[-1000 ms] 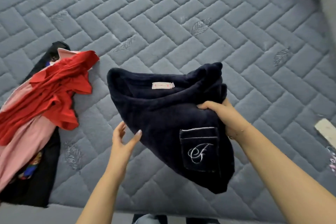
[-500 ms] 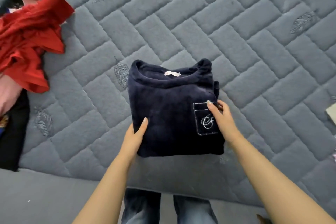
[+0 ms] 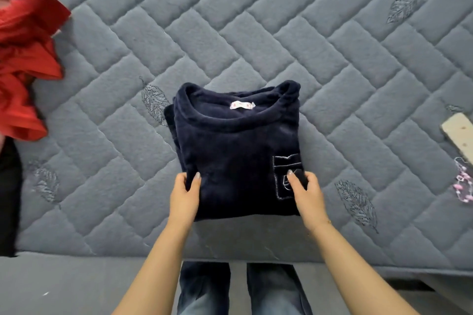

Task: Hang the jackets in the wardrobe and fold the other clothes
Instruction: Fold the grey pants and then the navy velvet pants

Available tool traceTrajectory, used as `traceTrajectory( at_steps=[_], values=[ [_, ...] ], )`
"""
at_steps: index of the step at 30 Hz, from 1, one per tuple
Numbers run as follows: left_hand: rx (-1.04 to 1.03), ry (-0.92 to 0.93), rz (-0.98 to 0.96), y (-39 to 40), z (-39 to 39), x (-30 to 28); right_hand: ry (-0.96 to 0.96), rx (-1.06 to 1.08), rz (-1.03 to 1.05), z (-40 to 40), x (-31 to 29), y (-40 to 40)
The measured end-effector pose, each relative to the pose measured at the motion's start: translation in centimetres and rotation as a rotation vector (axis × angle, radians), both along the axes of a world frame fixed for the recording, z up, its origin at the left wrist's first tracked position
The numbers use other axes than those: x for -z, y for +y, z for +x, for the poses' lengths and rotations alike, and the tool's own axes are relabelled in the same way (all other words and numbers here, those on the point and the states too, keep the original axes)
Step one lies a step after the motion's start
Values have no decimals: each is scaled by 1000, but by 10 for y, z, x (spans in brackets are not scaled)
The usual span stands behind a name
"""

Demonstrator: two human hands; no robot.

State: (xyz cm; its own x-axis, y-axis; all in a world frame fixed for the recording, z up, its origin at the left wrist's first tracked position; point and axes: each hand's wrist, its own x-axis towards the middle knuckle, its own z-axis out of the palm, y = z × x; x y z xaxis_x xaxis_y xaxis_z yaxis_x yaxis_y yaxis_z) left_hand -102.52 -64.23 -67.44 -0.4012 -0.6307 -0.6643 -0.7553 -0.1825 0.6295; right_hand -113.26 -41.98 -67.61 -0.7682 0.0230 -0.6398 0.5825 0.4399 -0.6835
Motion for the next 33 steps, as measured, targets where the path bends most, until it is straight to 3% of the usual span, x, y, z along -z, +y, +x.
traceTrajectory(
  at_steps=[5,9,13,15,19,22,25,33],
  values=[
    [-204,183,55,-36,-32,-5,-24,-60,-114,-46,6,-6],
    [-180,44,316,-54,-67,-2,-173,-165,-117,-79,8,-27],
    [9,-140,175,-54,-78,15,-200,-208,-150,-94,22,-50],
    [23,-42,138,-53,-70,21,-160,-235,-176,-97,26,-57],
    [17,149,246,-50,-60,18,-163,-277,-260,-99,21,-55],
    [-62,183,299,-46,-52,-3,-196,-341,-276,-100,-4,-56],
    [-176,143,233,-43,-30,-41,-221,-411,-259,-102,-44,-64],
    [-648,-20,148,-29,108,-171,-253,-907,-200,-35,-193,-154]
  ],
)
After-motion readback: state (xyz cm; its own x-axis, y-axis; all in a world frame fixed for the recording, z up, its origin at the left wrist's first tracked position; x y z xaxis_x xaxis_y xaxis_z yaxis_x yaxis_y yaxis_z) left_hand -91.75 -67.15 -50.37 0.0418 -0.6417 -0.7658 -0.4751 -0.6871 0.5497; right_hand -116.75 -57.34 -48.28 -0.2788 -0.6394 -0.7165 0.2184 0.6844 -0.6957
